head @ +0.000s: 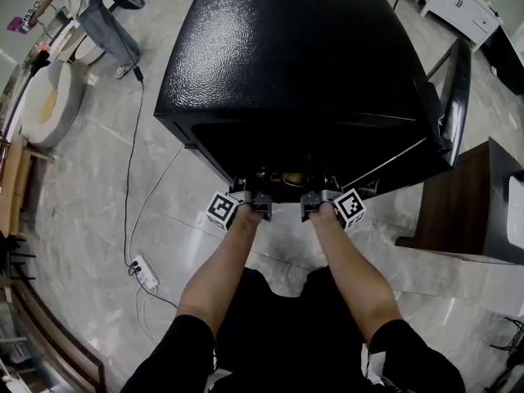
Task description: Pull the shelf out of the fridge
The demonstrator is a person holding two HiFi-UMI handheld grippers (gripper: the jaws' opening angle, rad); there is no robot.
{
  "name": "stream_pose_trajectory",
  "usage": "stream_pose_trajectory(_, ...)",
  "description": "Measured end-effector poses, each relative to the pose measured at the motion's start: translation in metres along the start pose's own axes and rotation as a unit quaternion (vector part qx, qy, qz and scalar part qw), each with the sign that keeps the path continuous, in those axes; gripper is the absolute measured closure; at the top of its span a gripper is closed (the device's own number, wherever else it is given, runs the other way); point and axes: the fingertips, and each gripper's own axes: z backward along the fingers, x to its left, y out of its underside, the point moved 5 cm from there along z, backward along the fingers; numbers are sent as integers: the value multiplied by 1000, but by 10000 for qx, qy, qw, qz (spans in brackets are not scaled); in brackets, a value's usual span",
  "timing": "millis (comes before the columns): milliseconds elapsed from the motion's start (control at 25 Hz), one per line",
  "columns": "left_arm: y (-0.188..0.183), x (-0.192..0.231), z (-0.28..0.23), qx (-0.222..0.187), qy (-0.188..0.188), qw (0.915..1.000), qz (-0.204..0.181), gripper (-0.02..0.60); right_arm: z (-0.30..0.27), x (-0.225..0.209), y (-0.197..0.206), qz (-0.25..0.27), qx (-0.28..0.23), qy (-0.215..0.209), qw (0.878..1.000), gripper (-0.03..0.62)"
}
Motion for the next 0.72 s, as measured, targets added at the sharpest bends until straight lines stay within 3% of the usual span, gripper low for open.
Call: stream_pose_trajectory(720,4,-1,17,-49,-133,9999,73,545,14,1,1,-64,165,-98,9998,553)
